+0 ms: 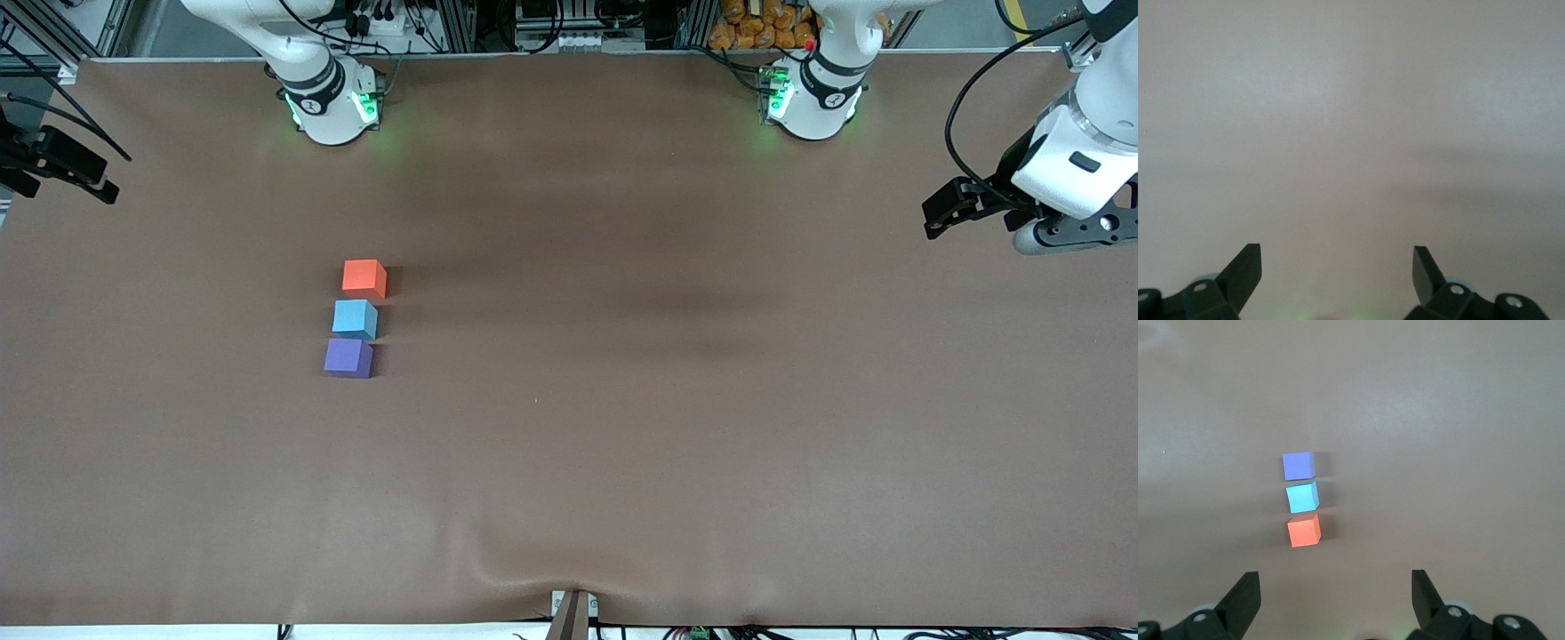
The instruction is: Place blue block between orange and purple blocks
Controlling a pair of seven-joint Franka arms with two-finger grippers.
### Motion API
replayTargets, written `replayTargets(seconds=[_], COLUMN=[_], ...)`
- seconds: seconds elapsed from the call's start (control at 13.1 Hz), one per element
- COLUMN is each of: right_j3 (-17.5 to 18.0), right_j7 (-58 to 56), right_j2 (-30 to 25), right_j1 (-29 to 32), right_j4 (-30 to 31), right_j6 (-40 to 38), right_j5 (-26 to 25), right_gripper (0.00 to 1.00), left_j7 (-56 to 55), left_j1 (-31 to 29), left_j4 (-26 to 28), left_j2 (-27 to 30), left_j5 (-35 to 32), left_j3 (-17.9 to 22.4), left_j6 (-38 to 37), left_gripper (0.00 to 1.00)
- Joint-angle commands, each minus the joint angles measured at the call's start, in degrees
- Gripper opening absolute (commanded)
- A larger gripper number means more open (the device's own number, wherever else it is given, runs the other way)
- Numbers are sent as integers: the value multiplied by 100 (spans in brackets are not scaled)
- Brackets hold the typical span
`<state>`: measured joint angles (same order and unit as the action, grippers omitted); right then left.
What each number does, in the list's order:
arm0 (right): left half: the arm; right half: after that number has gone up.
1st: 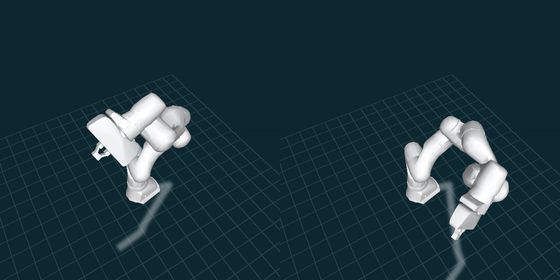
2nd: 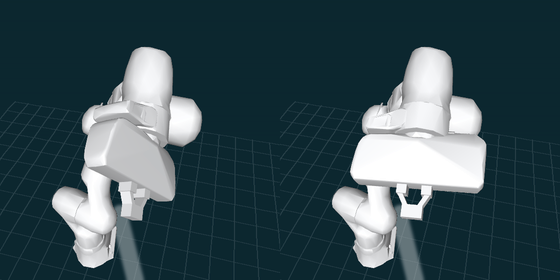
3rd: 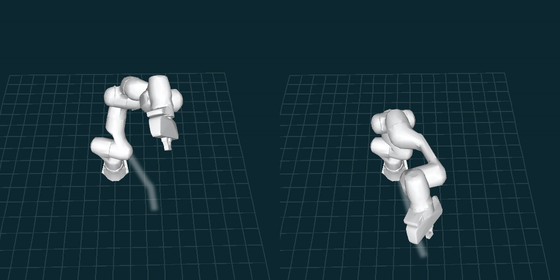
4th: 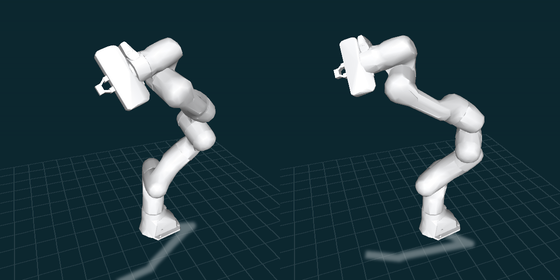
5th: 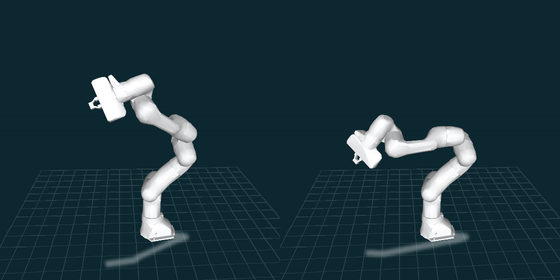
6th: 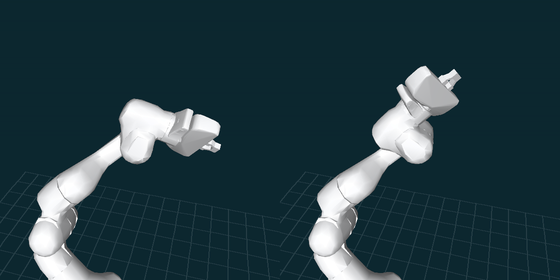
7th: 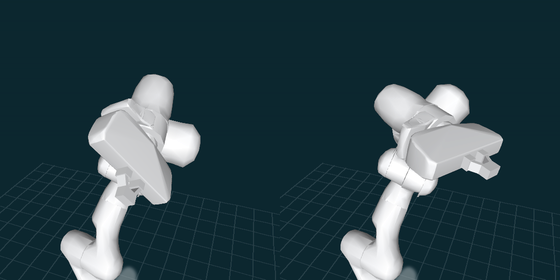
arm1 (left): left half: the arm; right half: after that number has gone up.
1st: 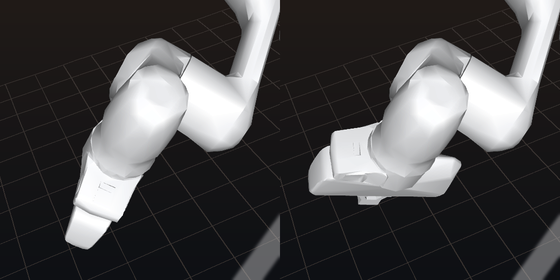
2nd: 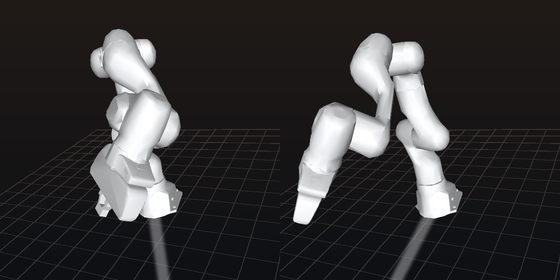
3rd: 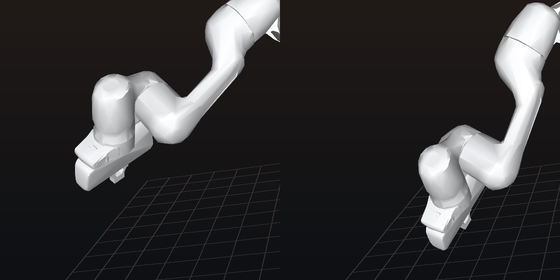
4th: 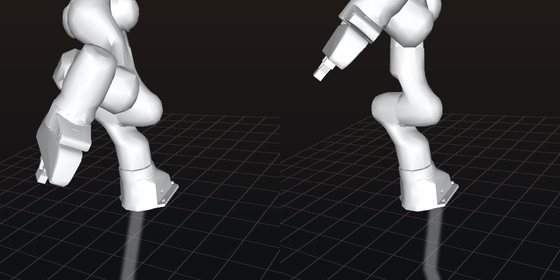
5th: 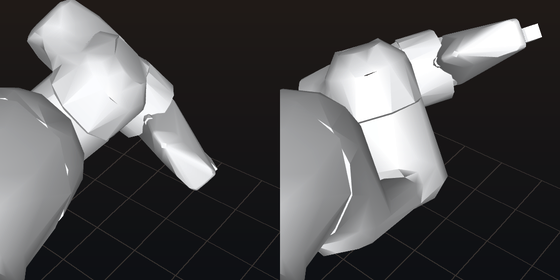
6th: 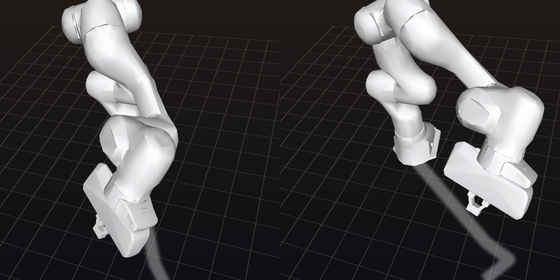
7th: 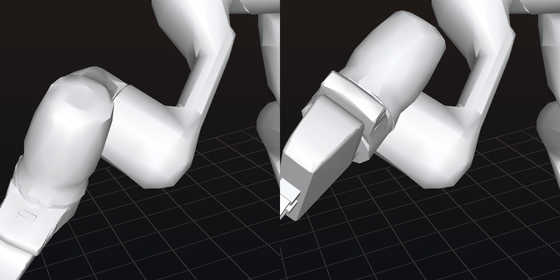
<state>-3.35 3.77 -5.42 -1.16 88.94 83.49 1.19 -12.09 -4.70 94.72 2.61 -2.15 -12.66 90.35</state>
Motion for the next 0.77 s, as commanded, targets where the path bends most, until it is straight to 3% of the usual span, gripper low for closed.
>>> replayTargets(seconds=[0.0,0.69], right_j3=[36,28], right_j7=[-358,-394], right_j2=[-47,-47], right_j1=[63,63], right_j4=[-17,-17], right_j6=[1,1], right_j5=[-22,-14], right_gripper=[100,100], left_j7=[128,59], left_j1=[-22,21], left_j4=[-50,-383], left_j2=[-68,-253], left_j5=[4,266], left_j3=[-26,-34], left_j6=[-61,-17], left_gripper=[100,100])
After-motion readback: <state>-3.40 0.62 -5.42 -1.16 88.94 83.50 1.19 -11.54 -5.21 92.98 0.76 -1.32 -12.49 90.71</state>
